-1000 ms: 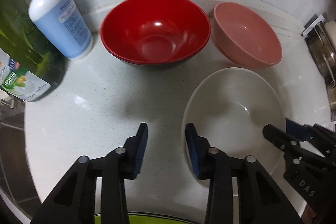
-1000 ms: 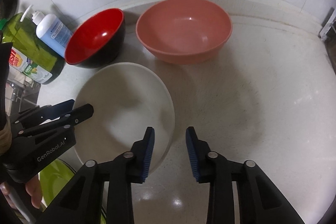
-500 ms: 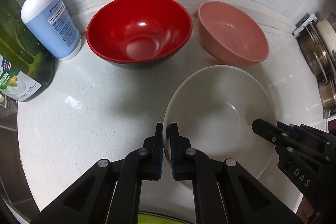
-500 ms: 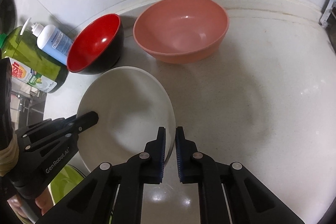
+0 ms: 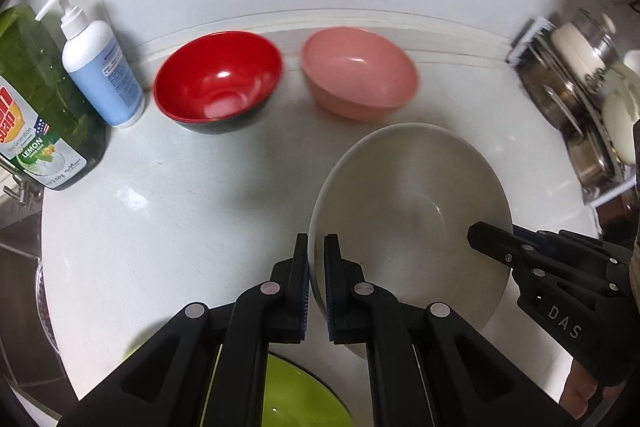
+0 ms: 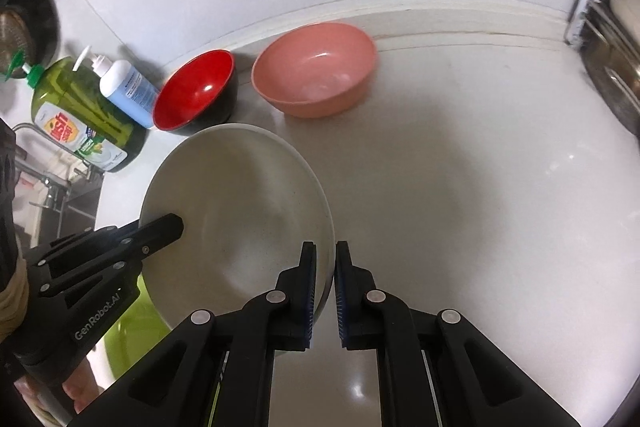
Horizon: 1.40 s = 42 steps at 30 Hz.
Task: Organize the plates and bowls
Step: 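Lift the white bowl with both tools and carry it beside the plate stack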
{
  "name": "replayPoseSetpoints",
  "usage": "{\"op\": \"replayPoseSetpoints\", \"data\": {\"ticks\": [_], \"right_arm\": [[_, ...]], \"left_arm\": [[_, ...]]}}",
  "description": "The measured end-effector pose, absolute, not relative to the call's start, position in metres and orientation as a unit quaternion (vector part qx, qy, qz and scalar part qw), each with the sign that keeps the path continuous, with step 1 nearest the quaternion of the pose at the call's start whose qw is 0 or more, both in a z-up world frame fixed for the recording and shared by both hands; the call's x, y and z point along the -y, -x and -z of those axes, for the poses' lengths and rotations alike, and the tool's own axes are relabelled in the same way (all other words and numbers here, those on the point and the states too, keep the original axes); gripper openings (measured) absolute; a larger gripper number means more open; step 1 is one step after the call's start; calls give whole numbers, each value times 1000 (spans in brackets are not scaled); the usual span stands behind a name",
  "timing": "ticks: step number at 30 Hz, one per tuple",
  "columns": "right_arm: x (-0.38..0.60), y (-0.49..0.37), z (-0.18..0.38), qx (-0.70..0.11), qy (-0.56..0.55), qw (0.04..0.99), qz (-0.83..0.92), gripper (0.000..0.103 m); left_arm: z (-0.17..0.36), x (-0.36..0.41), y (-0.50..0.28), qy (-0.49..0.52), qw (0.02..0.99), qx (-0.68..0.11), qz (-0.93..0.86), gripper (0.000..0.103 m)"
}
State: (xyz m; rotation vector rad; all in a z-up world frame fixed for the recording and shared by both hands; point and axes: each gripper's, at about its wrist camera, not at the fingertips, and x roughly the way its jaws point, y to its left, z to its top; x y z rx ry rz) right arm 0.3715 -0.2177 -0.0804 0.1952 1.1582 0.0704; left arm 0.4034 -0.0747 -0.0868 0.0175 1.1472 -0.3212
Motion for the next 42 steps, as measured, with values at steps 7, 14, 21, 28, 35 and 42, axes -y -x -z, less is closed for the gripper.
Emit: {"op": "replayPoseSetpoints", "data": {"ticks": [7, 14, 21, 28, 35, 42], "right_arm": [[235, -331, 70, -540, -94, 837, -5, 10], [261, -289, 80, -542, -115, 832, 30, 11], [285, -260, 105, -554, -142, 818, 52, 11], [304, -247, 124, -563, -159, 809, 57, 11], [313, -244, 131, -569, -162, 805, 52, 11], [314, -244, 136, -575, -159, 801, 46, 11]], "left_arm": [[81, 99, -369, -7, 820, -543, 181, 8], [95, 128, -338, -25, 799, -561, 214, 9], [115, 153, -319, -46, 775, -586, 231, 9], [129, 169, -309, -62, 763, -600, 231, 10], [133, 177, -309, -65, 759, -607, 224, 10], [137, 175, -312, -57, 758, -612, 219, 10]]}}
